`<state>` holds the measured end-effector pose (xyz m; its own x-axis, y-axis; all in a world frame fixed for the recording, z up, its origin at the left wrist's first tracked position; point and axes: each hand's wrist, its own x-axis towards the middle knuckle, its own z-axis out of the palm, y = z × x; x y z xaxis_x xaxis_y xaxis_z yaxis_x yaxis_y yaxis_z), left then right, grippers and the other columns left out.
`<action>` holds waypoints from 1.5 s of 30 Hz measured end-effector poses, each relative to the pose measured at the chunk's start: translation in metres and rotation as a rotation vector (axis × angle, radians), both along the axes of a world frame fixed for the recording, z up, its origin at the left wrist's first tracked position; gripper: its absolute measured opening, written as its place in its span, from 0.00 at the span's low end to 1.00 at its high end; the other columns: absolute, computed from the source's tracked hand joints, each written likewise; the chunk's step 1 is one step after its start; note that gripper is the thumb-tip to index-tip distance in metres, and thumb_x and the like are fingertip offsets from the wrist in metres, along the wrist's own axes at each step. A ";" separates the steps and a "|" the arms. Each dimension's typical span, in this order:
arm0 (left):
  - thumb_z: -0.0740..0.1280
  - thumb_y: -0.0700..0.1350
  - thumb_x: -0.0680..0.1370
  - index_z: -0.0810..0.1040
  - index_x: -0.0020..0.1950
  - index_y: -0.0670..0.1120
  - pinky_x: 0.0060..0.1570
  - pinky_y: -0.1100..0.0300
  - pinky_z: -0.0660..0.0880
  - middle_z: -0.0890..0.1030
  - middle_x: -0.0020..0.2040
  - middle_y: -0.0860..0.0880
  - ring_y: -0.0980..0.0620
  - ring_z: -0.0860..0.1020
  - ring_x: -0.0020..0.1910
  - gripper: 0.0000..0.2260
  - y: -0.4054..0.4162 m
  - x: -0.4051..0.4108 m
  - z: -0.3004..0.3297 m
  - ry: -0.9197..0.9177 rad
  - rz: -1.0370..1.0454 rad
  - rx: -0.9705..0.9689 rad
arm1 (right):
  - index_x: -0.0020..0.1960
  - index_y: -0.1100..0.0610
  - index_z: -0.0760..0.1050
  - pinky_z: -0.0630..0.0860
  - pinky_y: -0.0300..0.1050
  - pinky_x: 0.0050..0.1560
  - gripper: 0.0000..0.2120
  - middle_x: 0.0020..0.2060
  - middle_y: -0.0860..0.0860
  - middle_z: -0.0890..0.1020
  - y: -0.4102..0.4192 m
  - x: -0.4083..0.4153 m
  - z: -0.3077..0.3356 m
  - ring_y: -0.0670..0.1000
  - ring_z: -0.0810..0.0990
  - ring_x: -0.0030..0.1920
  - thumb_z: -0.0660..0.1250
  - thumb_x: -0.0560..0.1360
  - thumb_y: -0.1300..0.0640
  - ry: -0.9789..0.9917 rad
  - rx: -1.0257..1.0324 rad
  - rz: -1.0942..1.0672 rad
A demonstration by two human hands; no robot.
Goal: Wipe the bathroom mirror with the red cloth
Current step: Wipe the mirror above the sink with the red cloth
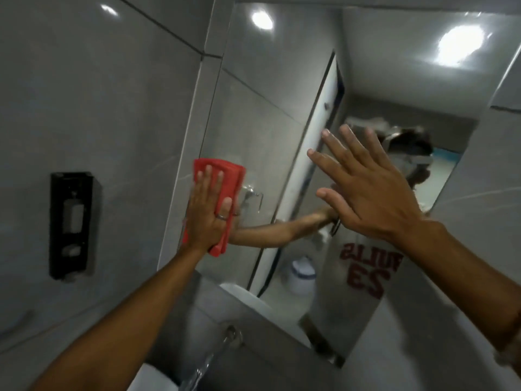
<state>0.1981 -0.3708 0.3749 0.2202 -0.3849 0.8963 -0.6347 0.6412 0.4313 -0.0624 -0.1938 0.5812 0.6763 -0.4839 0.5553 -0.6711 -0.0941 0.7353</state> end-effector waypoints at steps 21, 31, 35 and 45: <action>0.54 0.56 0.86 0.53 0.86 0.49 0.81 0.34 0.54 0.55 0.86 0.42 0.36 0.57 0.84 0.30 0.145 -0.242 -0.083 -0.160 0.040 -0.090 | 0.81 0.57 0.62 0.54 0.67 0.81 0.30 0.82 0.60 0.58 0.078 -0.084 -0.084 0.62 0.54 0.83 0.50 0.84 0.43 -0.158 0.052 -0.019; 0.56 0.58 0.87 0.58 0.84 0.55 0.84 0.44 0.45 0.50 0.87 0.49 0.46 0.48 0.86 0.25 0.075 -0.131 0.040 -0.896 -0.108 -0.582 | 0.80 0.58 0.63 0.52 0.61 0.83 0.31 0.82 0.60 0.59 0.088 -0.107 -0.047 0.59 0.54 0.83 0.45 0.84 0.42 -0.178 -0.017 -0.078; 0.49 0.57 0.87 0.49 0.86 0.53 0.85 0.45 0.45 0.48 0.87 0.48 0.46 0.46 0.86 0.27 0.078 -0.120 0.096 -0.251 0.027 -0.163 | 0.81 0.57 0.62 0.50 0.61 0.83 0.30 0.82 0.59 0.59 0.088 -0.110 -0.036 0.59 0.53 0.83 0.48 0.84 0.43 -0.235 -0.074 -0.064; 0.52 0.59 0.87 0.56 0.86 0.54 0.79 0.36 0.56 0.51 0.87 0.46 0.41 0.50 0.86 0.27 0.146 -0.217 -0.064 -0.573 -0.069 -0.261 | 0.82 0.56 0.58 0.45 0.57 0.84 0.31 0.83 0.57 0.55 0.094 -0.132 -0.065 0.57 0.50 0.84 0.44 0.85 0.42 -0.270 -0.063 -0.083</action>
